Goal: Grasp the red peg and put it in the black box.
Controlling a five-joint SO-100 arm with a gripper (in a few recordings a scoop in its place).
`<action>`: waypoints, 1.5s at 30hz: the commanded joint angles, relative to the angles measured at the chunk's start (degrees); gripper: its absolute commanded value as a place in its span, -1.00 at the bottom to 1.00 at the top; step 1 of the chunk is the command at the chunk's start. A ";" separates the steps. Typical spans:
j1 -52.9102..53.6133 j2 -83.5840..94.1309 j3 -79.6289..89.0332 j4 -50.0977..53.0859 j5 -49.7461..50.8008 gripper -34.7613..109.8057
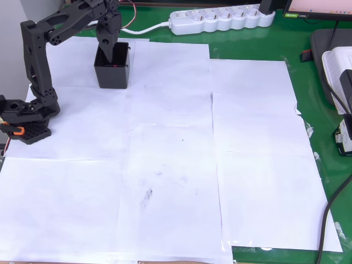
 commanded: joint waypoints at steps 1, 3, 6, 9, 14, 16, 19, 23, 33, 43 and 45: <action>0.00 -4.22 6.06 1.76 -2.02 -0.33; 0.88 -6.33 7.29 2.37 -3.52 -0.52; 2.29 -10.72 9.23 5.27 -8.26 -0.52; 5.01 -16.52 11.43 7.73 -12.66 -0.52; 13.97 -29.71 8.61 10.90 -23.03 -0.52; 18.81 -36.30 1.76 8.96 -27.16 -0.52; 26.19 -46.67 -16.61 1.23 -32.52 -0.52; 32.96 -58.80 -44.38 -9.93 -36.83 -0.52; 35.51 -88.15 -93.60 -21.53 -39.02 -0.52; 36.91 -106.44 -103.89 -14.41 -41.04 -0.52; 37.27 -106.61 -103.89 -14.33 -40.78 -0.52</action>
